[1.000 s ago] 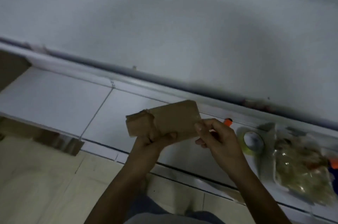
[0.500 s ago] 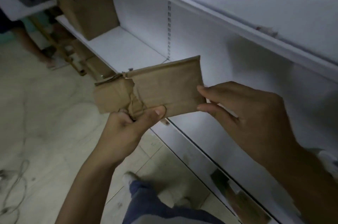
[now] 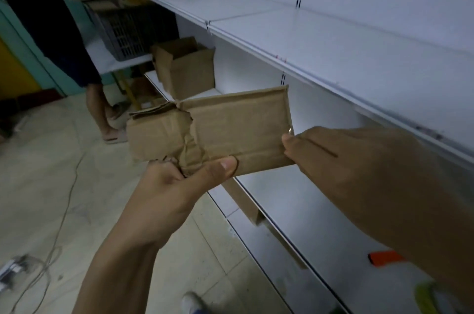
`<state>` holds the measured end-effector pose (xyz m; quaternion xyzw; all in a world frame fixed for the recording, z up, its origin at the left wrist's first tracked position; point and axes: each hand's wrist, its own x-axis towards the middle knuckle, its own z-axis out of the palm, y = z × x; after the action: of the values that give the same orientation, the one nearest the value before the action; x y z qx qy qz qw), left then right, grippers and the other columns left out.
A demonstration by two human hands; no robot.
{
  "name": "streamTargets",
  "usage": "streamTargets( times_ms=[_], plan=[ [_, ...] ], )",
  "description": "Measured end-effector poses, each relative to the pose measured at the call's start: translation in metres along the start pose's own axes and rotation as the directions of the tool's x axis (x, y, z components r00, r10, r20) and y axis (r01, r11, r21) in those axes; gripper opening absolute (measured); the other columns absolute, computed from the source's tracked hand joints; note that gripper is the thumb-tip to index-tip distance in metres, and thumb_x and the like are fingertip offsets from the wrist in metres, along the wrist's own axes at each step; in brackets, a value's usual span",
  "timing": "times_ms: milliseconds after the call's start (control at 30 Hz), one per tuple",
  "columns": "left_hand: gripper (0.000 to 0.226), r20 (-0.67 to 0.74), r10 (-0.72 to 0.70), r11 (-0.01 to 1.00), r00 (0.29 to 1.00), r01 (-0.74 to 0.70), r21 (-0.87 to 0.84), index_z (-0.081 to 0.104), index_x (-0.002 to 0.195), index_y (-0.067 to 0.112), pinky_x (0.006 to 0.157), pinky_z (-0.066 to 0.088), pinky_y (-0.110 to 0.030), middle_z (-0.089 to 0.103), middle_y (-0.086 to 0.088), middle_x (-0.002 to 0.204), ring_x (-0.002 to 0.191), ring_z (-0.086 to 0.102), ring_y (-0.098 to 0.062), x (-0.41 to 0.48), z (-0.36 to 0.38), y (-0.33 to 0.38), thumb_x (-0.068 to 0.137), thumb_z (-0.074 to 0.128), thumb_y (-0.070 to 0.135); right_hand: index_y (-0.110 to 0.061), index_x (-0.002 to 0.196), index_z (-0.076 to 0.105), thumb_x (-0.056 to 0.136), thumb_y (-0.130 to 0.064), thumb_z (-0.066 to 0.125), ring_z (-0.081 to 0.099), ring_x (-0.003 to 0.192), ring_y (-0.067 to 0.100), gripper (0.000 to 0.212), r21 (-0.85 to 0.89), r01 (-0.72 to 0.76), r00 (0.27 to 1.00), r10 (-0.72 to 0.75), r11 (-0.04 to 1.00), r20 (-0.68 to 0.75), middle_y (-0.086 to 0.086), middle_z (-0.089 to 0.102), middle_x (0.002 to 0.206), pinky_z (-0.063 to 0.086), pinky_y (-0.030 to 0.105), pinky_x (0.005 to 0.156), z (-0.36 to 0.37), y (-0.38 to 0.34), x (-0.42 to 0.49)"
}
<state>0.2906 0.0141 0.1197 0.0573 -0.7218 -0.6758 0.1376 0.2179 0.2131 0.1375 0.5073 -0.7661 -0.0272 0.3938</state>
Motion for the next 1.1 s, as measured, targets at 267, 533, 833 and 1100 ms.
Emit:
streamTargets(
  times_ms=[267, 533, 833, 1100],
  plan=[
    [0.056, 0.002, -0.082, 0.994, 0.997, 0.081, 0.079, 0.023, 0.027, 0.020, 0.039, 0.020, -0.019, 0.018, 0.004, 0.031, 0.029, 0.016, -0.010, 0.004, 0.003, 0.002, 0.053, 0.068, 0.042, -0.006, 0.067, 0.062, 0.077, 0.002, 0.064, 0.027, 0.042, 0.012, 0.013, -0.039, -0.030, 0.995, 0.033, 0.999, 0.093, 0.006, 0.050, 0.056, 0.022, 0.023, 0.041, 0.000, 0.002, 0.000],
    [0.069, 0.080, -0.193, 0.981, 0.978, 0.190, 0.047, 0.029, 0.024, 0.018, 0.039, 0.022, -0.019, 0.022, 0.004, 0.030, 0.030, 0.020, -0.010, -0.014, 0.017, -0.031, 0.061, 0.086, 0.031, -0.007, 0.079, 0.070, 0.084, -0.003, 0.058, 0.031, 0.046, 0.007, 0.014, 0.074, -0.200, 0.972, 0.188, 0.977, 0.140, 0.005, 0.060, 0.064, 0.023, 0.016, 0.044, 0.011, -0.019, -0.046],
    [0.030, 0.182, -0.410, 0.834, 0.894, 0.448, -0.323, 0.074, 0.077, 0.016, 0.072, 0.047, -0.042, 0.067, -0.017, 0.083, 0.068, 0.058, -0.033, -0.043, 0.047, -0.042, 0.068, 0.074, 0.044, -0.012, 0.116, 0.067, 0.081, -0.050, 0.057, 0.060, 0.100, 0.017, 0.052, 0.387, -0.618, 0.771, 0.624, 0.684, 0.127, 0.009, 0.063, 0.112, 0.052, 0.020, 0.079, -0.012, -0.055, -0.071],
    [0.060, 0.286, -0.313, 0.692, 0.906, 0.423, -0.585, 0.075, 0.100, 0.017, 0.077, 0.058, -0.035, 0.070, -0.012, 0.110, 0.098, 0.069, -0.025, -0.061, 0.065, -0.053, 0.049, 0.089, 0.044, -0.017, 0.111, 0.060, 0.085, -0.032, 0.068, 0.051, 0.106, 0.011, 0.031, 0.459, -0.595, 0.690, 0.712, 0.659, -0.129, 0.003, 0.054, 0.116, 0.047, 0.020, 0.089, -0.032, -0.090, -0.078]
  ],
)
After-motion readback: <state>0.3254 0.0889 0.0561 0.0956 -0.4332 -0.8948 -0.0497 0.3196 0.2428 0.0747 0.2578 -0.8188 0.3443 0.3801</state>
